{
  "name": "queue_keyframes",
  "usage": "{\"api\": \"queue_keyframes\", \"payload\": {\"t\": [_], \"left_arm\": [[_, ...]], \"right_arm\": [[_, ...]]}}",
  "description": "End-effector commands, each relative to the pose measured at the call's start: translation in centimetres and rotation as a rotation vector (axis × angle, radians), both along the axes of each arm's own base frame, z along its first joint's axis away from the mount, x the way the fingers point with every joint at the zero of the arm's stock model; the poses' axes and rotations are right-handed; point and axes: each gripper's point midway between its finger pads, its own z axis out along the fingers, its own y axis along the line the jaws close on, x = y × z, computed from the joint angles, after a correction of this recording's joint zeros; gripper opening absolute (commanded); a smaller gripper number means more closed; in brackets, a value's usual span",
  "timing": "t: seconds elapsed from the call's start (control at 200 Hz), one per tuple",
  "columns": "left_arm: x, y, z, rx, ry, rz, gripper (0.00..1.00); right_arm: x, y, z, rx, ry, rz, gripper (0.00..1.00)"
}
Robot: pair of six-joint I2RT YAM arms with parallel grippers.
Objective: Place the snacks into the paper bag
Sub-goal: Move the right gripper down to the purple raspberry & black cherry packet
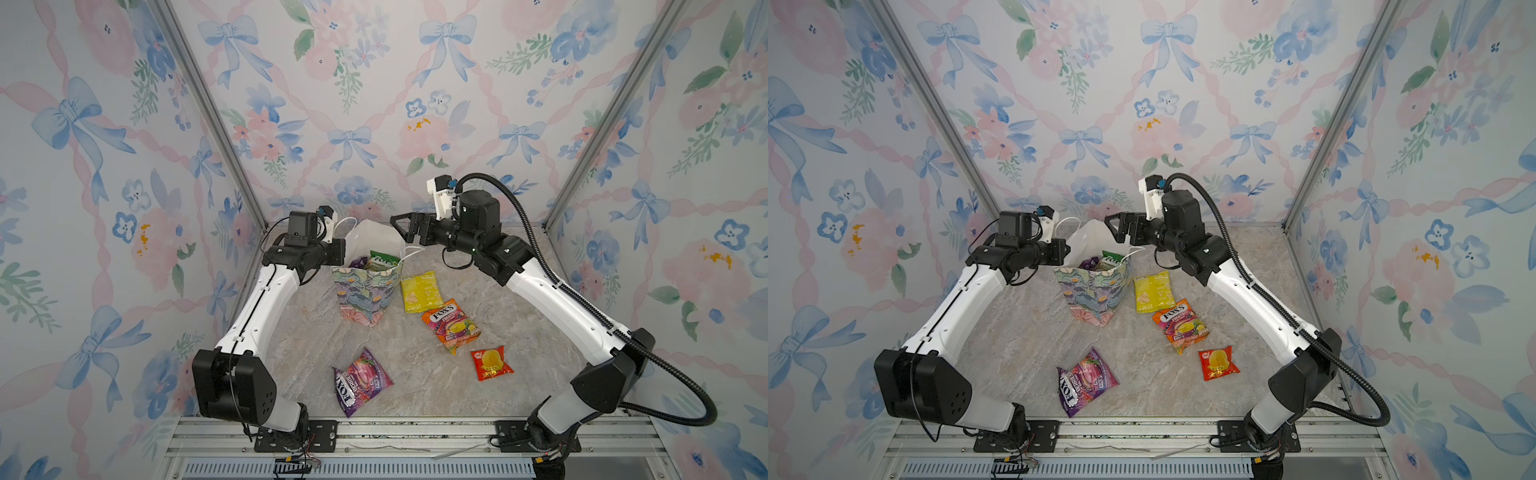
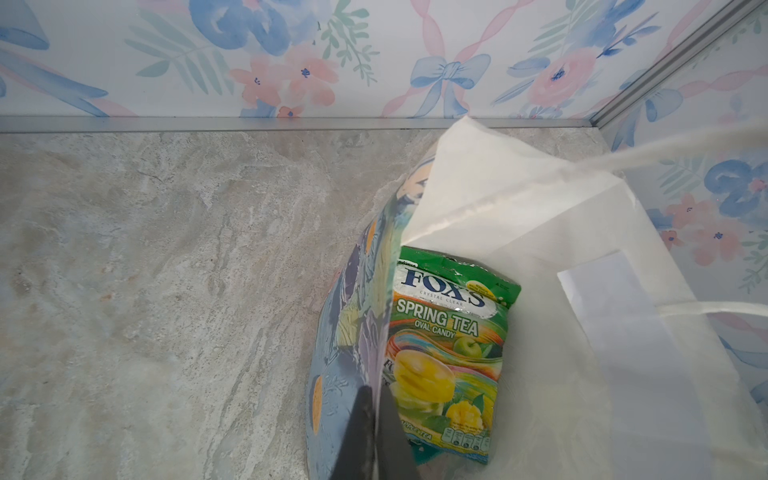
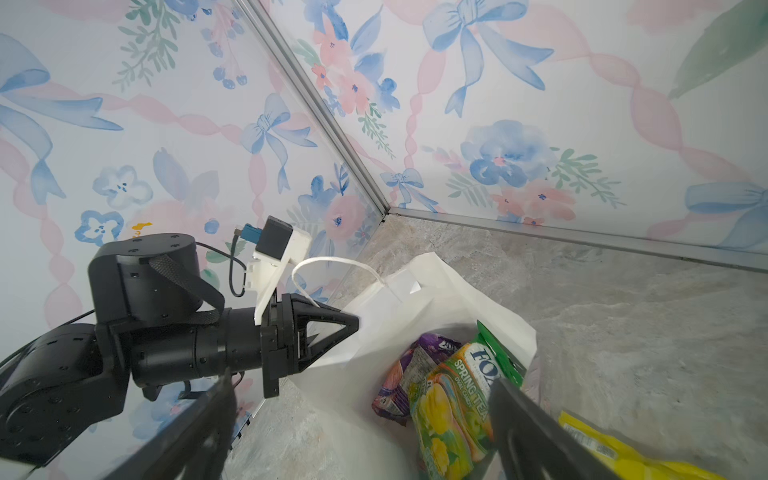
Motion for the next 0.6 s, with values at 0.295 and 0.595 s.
{"api": "queue_keyframes", "payload": {"t": [0.295,0.595], "left_arm": [[-0.6,0.4,-1.0,0.02,0.032,0.0,0.0],[-0.6,0.5,-1.0,0.024,0.033,0.005,0.0]], "right_arm": [[-5.9,-4.9,-6.4,-0.193,0.086,-0.063,0.97],[-11.9,-3.9,-15.6,-0.278,0.291,0.016,0.99]]}}
